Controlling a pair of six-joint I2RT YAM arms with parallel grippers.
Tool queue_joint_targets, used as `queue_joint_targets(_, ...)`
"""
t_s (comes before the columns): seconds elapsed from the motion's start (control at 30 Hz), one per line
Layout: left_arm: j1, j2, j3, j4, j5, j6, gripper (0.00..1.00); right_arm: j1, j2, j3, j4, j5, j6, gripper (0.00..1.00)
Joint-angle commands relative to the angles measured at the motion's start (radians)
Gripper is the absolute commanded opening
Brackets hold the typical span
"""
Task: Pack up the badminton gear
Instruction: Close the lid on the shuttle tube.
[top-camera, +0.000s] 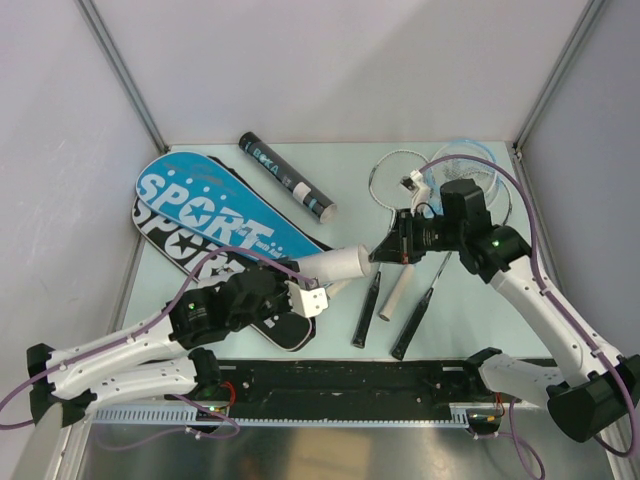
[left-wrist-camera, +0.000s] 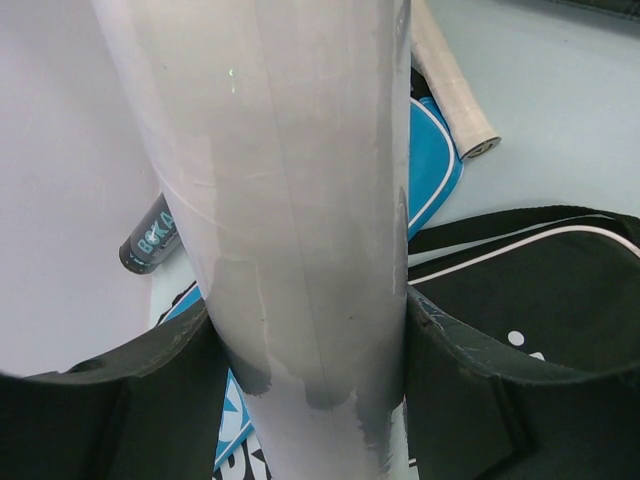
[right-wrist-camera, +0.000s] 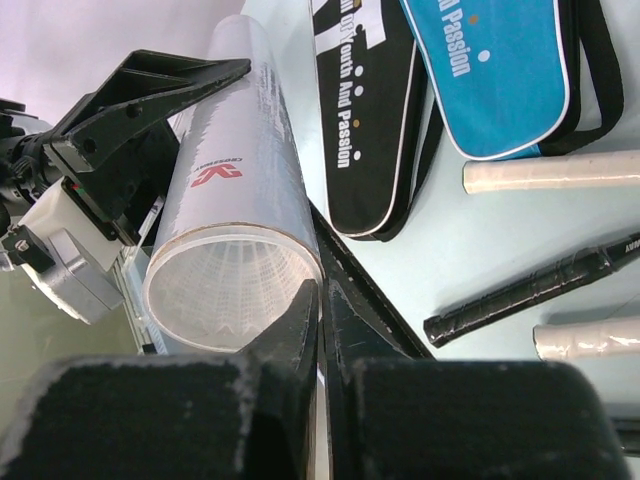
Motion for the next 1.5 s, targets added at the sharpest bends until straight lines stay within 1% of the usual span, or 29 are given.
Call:
queue_joint_targets(0.0, -0.010, -0.006, 0.016, 0.088, 0.011, 0.016, 0.46, 0.025, 0.000, 0.041, 0.012, 0.012, 0.005, 0.07)
queue_joint_targets(0.1, -0.010, -0.007, 0.014, 0.089, 0.011, 0.017, 0.46, 0.025, -0.014, 0.042, 0.018, 0.020, 0.017, 0.20)
queue_joint_targets(0.17, -0.010, -0.007, 0.015, 0.089, 0.011, 0.015, 0.46, 0.025, -0.023, 0.041, 0.028, 0.022, 0.026, 0.25)
queue_joint_targets(0.37, -0.010, -0.013, 0.014, 0.089, 0.013, 0.014, 0.46, 0.025, -0.033, 0.041, 0.064, 0.027, 0.053, 0.33)
queue_joint_targets(0.63, -0.010, -0.018, 0.018, 0.090, 0.016, 0.011, 0.46, 0.027, -0.020, 0.041, 0.108, 0.023, 0.085, 0.37)
queue_joint_targets(0.87, -0.010, -0.012, 0.026, 0.092, 0.017, 0.015, 0.46, 0.068, 0.008, 0.041, 0.115, 0.035, 0.086, 0.38)
queue_joint_targets(1.23, -0.010, 0.018, 0.061, 0.095, 0.008, 0.025, 0.46, 0.159, 0.050, 0.042, 0.100, 0.134, 0.085, 0.39)
queue_joint_targets(1.47, -0.010, 0.026, 0.079, 0.104, 0.007, 0.030, 0.46, 0.188, 0.067, 0.041, 0.088, 0.182, 0.086, 0.39)
